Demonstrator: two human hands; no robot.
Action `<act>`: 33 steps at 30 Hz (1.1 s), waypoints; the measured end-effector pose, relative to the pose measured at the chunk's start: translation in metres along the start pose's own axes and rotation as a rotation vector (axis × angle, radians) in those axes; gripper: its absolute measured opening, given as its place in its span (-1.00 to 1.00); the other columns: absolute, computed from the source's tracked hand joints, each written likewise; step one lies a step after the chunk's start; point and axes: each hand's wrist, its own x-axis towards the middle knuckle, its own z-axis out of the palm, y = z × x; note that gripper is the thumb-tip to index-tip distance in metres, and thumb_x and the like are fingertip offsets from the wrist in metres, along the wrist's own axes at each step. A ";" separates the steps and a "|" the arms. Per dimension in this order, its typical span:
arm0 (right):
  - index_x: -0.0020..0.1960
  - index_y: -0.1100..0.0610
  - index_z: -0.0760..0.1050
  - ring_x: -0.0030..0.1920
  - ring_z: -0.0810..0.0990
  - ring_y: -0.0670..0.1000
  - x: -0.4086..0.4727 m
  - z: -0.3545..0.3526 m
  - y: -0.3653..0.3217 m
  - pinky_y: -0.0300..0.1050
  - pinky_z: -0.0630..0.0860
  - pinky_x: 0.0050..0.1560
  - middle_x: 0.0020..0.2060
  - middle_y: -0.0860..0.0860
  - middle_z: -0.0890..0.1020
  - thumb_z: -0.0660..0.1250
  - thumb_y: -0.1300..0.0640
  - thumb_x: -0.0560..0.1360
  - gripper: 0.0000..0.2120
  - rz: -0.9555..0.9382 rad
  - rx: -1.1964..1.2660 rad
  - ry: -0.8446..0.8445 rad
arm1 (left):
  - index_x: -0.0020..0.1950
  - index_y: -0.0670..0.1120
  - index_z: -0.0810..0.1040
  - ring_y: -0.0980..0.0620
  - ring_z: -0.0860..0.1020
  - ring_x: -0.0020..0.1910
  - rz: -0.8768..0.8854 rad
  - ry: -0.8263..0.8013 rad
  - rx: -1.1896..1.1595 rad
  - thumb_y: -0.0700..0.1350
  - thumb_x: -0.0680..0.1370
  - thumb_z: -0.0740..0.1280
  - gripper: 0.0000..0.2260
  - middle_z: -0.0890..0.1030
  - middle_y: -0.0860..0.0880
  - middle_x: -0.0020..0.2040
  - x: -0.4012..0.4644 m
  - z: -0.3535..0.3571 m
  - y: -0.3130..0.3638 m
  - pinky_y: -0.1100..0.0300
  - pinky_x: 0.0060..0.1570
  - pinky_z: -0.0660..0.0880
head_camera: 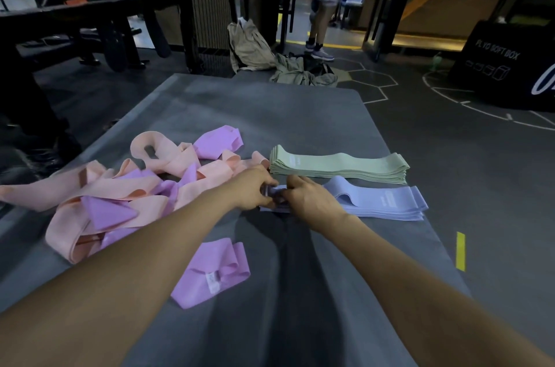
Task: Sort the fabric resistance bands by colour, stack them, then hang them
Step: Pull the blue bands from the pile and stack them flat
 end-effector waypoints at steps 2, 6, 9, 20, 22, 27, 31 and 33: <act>-0.06 0.14 0.66 -0.18 0.56 0.16 -0.002 -0.005 0.001 -0.06 0.43 -0.36 -0.23 0.19 0.51 0.42 0.21 0.35 -0.83 -0.005 -0.060 0.008 | -0.03 -0.24 0.61 -0.08 0.46 -0.11 -0.005 0.000 0.025 -0.21 0.41 0.45 -0.82 0.55 -0.20 -0.10 0.000 0.001 0.004 0.06 -0.08 0.40; -0.43 0.05 0.57 -0.42 0.54 0.07 -0.014 0.005 0.017 -0.23 0.36 -0.49 -0.44 0.00 0.49 0.59 0.17 -0.06 -0.73 0.104 -0.221 0.048 | 0.25 -0.10 0.52 -0.03 0.49 0.03 -0.100 0.019 0.056 -0.08 0.43 0.46 -0.58 0.55 -0.04 0.09 0.001 0.006 0.001 0.21 -0.02 0.37; -0.34 0.10 0.57 -0.30 0.55 0.11 -0.032 0.012 0.034 -0.13 0.48 -0.35 -0.33 0.03 0.54 0.52 0.26 0.05 -0.77 0.209 -0.255 0.114 | 0.33 -0.08 0.46 -0.04 0.48 0.17 -0.136 0.042 0.075 -0.05 0.42 0.47 -0.49 0.52 -0.04 0.25 0.003 0.008 0.001 0.20 0.14 0.38; 0.13 0.20 0.44 0.14 0.43 0.18 -0.063 0.009 0.066 -0.04 0.29 -0.06 0.10 0.10 0.49 0.14 0.36 0.46 -0.72 0.671 -0.119 0.145 | 0.34 -0.03 0.44 -0.08 0.44 0.20 -0.232 0.051 0.125 -0.07 0.40 0.49 -0.47 0.47 -0.07 0.28 0.003 0.009 0.009 0.11 0.19 0.39; -0.01 0.25 0.51 0.03 0.47 0.21 -0.071 0.008 0.075 -0.05 0.25 -0.15 -0.03 0.14 0.52 0.21 0.42 0.39 -0.77 0.637 -0.147 0.175 | 0.33 -0.02 0.44 -0.08 0.44 0.19 -0.245 0.046 0.134 -0.06 0.40 0.49 -0.48 0.47 -0.08 0.28 0.003 0.009 0.010 0.10 0.19 0.39; -0.47 0.24 0.50 -0.38 0.49 0.15 -0.084 0.009 0.092 -0.15 0.30 -0.45 -0.42 0.12 0.49 0.50 0.44 -0.05 -0.75 0.513 -0.312 0.130 | 0.34 -0.03 0.43 -0.09 0.44 0.21 -0.251 0.029 0.164 -0.07 0.42 0.48 -0.48 0.46 -0.07 0.30 0.003 0.009 0.013 0.09 0.22 0.38; -0.23 0.28 0.56 -0.12 0.53 0.22 -0.092 0.010 0.088 0.02 0.45 -0.24 -0.18 0.17 0.55 0.35 0.46 0.19 -0.81 0.528 -0.221 0.058 | 0.35 -0.03 0.42 -0.09 0.43 0.19 -0.250 0.033 0.168 -0.07 0.43 0.46 -0.49 0.45 -0.08 0.29 0.003 0.008 0.014 0.10 0.19 0.38; -0.01 0.26 0.56 0.09 0.44 0.20 -0.090 0.005 0.084 0.01 0.38 0.01 0.05 0.13 0.52 0.24 0.38 0.33 -0.73 0.534 -0.168 0.042 | 0.35 -0.03 0.42 -0.09 0.43 0.19 -0.256 0.027 0.164 -0.07 0.43 0.46 -0.49 0.45 -0.08 0.29 0.003 0.008 0.015 0.11 0.19 0.38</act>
